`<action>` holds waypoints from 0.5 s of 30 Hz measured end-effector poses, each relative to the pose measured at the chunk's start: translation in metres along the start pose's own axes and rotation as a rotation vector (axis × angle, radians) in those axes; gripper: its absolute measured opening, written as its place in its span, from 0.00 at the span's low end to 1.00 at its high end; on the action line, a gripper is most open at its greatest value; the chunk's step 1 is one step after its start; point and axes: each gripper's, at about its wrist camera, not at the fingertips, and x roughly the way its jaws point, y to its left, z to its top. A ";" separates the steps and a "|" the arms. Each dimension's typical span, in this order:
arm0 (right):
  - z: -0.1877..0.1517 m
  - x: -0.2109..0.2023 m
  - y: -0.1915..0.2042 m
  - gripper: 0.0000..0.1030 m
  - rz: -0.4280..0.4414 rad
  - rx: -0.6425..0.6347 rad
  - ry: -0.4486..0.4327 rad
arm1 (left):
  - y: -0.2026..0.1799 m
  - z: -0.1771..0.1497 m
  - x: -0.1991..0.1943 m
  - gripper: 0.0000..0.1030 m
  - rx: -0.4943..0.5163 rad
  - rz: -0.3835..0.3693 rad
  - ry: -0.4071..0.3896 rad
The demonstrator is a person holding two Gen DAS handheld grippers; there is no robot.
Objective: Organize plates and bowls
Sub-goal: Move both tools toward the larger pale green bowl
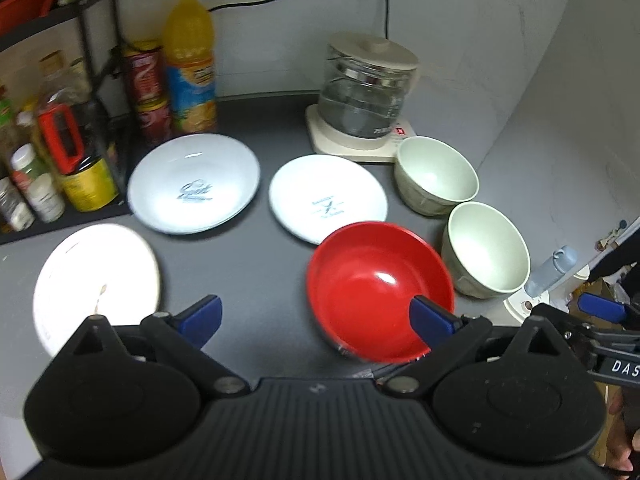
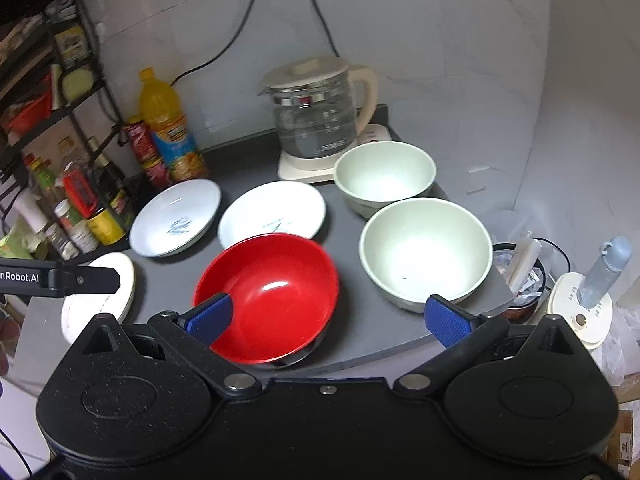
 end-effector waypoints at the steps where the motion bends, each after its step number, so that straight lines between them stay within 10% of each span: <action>1: 0.001 0.003 -0.003 1.00 -0.013 0.005 -0.001 | -0.004 0.004 0.006 0.97 0.009 -0.003 -0.001; 15: 0.025 0.059 -0.048 0.84 -0.119 0.109 0.041 | -0.056 0.060 0.100 0.88 0.134 -0.128 0.060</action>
